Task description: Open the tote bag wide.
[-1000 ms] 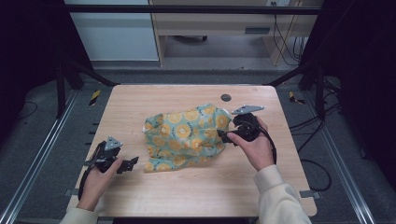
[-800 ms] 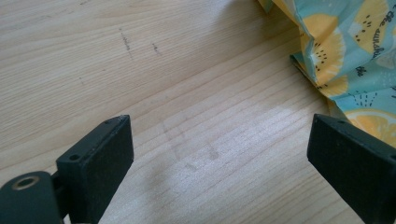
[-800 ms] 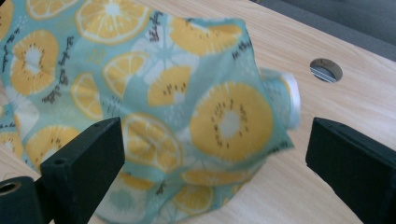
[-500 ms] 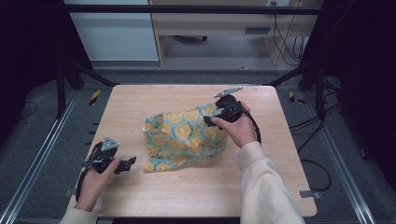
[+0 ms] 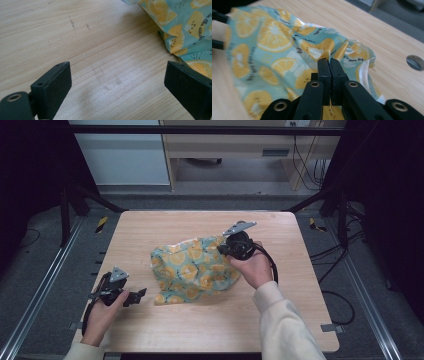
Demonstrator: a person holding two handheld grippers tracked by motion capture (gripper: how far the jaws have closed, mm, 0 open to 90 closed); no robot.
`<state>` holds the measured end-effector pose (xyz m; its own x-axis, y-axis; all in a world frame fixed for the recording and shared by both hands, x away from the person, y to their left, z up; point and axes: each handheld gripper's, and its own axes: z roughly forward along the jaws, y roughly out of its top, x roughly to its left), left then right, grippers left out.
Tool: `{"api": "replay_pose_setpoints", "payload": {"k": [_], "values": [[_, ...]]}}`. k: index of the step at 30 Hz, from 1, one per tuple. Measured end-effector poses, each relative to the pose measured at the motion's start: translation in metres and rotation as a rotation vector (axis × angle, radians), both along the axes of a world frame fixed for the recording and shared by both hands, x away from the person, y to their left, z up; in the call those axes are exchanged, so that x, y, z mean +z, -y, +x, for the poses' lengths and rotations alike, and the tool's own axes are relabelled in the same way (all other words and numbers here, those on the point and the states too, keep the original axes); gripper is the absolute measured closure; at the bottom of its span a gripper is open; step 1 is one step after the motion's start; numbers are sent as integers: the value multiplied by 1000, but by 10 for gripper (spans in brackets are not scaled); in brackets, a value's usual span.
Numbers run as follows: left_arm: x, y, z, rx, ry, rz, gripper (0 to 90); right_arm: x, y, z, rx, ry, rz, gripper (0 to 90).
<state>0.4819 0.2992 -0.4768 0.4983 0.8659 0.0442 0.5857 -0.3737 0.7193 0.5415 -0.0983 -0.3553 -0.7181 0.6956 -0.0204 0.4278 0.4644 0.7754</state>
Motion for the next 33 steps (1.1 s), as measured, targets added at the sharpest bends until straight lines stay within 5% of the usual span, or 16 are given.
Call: {"api": "replay_pose_setpoints", "payload": {"k": [3,7,14,21,28,32,33], "values": [[0,0,0,5,1,-2,71,12,1,-36,68,64,48,900],[0,1,0,-2,2,3,73,15,4,-60,101,90,87,900],[3,2,-2,-7,10,3,84,-12,15,-111,151,85,122,900],[15,4,-2,-31,40,-14,146,-38,14,-120,164,60,120,900],[54,15,10,-71,85,-27,225,-56,11,-117,153,52,175,896],[68,24,17,-96,100,-19,257,-60,9,-118,155,48,165,895],[72,31,24,-114,91,-47,275,-63,9,-119,160,42,163,894]]}}
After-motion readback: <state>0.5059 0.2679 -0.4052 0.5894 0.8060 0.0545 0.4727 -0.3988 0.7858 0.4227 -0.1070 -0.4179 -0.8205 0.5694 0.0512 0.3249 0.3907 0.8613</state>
